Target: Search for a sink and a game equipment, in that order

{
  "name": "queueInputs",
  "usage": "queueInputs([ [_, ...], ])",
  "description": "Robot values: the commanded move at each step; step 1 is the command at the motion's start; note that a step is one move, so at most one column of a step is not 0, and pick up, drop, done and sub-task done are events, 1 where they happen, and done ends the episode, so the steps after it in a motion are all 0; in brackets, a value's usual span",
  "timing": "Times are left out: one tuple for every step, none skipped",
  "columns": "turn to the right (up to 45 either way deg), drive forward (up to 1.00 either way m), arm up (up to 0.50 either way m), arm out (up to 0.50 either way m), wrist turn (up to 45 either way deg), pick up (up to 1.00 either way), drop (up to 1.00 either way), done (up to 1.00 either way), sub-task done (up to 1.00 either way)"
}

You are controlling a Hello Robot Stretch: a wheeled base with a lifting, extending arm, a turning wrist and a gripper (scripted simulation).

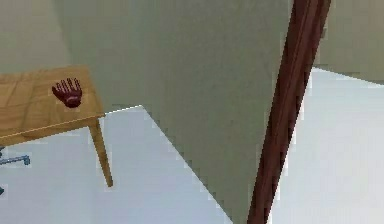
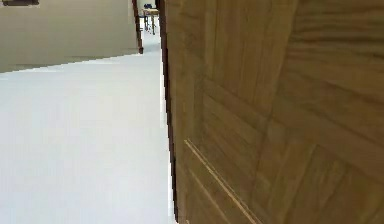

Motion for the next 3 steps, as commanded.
queueInputs([
  [-45.0, 0.00, 0.00, 0.00, 0.0, 0.00, 0.00, 0.00, 0.00],
  [15.0, 0.00, 0.00, 0.00, 0.0, 0.00, 0.00, 0.00, 0.00],
  [0.0, 0.10, 0.00, 0.00, 0.0, 0.00, 0.00, 0.00, 0.00],
])
